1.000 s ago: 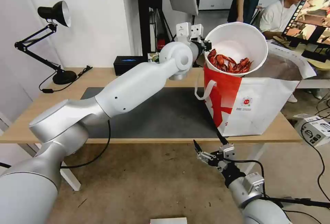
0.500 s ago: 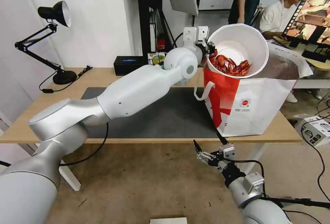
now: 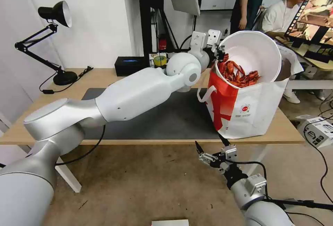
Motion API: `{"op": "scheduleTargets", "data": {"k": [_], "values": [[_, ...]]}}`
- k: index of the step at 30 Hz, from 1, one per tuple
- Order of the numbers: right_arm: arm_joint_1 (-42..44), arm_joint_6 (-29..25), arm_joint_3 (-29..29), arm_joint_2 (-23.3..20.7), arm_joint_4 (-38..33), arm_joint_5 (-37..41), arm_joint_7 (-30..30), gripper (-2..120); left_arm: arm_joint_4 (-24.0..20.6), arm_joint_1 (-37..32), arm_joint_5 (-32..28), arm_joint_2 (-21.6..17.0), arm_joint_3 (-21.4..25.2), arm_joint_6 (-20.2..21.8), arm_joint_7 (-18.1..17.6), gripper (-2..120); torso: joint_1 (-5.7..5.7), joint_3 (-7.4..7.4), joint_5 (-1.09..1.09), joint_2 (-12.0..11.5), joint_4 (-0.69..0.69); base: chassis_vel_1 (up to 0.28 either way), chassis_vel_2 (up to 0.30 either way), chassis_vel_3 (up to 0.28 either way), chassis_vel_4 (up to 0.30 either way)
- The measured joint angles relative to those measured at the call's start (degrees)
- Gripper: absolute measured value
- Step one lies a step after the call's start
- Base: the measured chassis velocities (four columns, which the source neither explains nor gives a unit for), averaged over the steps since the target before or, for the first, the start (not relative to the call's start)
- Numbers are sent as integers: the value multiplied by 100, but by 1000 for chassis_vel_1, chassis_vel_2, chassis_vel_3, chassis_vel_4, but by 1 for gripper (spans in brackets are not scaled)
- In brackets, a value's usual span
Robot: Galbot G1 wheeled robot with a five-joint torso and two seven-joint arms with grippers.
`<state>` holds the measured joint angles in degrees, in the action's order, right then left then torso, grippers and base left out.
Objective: Pick up the trash from the table and place it into the takeout bag.
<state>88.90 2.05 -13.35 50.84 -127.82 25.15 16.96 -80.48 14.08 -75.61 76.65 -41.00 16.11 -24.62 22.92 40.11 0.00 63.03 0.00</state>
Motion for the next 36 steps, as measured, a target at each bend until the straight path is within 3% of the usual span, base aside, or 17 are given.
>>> {"op": "scheduleTargets", "data": {"k": [5, 8, 14, 17, 21, 24, 25, 28, 29, 31, 32, 35, 36], "values": [[0, 0, 0, 0, 0, 0, 0, 100, -9, 4, 35, -34, -32, 7, 46, 7, 0, 0, 0, 0, 0, 0, 0, 0, 0], [0, 0, 0, 0, 0, 0, 0, 100, -56, 4, 70, -68, -65, 8, 74, 26, 0, 0, 0, 0, 0, 0, 0, 0, 0], [0, 0, 0, 0, 0, 0, 0, 100, -66, 22, 57, -52, -63, 9, 87, 42, 0, 0, 0, 0, 0, 0, 0, 0, 0], [0, 0, 0, 0, 0, 0, 0, 100, -138, 16, 34, -107, 8, -4, 104, 59, 0, 0, 0, 0, -1, 0, 0, 0, 0], [0, 0, 0, 0, 0, 0, 0, 100, -235, -19, 24, -209, 37, -87, 147, 70, 0, 0, 0, 0, 0, 0, 0, 0, 0], [0, 0, 0, 0, 0, 0, 0, 100, -546, -155, -1, -539, 139, -303, 179, 84, 0, 0, 0, 0, -1, 0, 0, 0, 0], [0, 0, 0, 0, 0, 0, 0, 100, -546, -155, -1, -539, 139, -303, 179, 84, 0, 0, 0, 0, -1, 0, 0, 0, 0], [0, 0, 0, 0, 0, 0, 0, 100, -948, -375, 14, -996, 301, -454, 217, 97, 0, 0, -2, 0, -2, 0, 0, 0, 0], [0, 0, 0, 0, 0, 0, 0, 100, -948, -375, 14, -996, 301, -454, 217, 97, 0, 0, -2, 0, -2, 0, 0, 0, 0], [0, 0, 0, 0, 0, 0, 0, 100, -1319, -676, 120, -1476, 528, -512, 283, 99, 0, -1, -2, 0, 0, 0, 0, 0, 0], [0, 0, 0, 0, 0, 0, 0, 100, -1319, -676, 120, -1476, 528, -512, 283, 99, 0, -1, -2, 0, 0, 0, 0, 0, 0], [0, 0, 0, 0, 0, 0, 0, 100, -1775, -1278, 446, -2269, 930, -695, 525, 100, 0, 0, -2, 0, 1, 0, 0, 0, 0], [0, 0, 0, 0, 0, 0, 0, 100, -1775, -1278, 446, -2269, 930, -695, 525, 100, 0, 0, -2, 0, 1, 0, 0, 0, 0]]}}
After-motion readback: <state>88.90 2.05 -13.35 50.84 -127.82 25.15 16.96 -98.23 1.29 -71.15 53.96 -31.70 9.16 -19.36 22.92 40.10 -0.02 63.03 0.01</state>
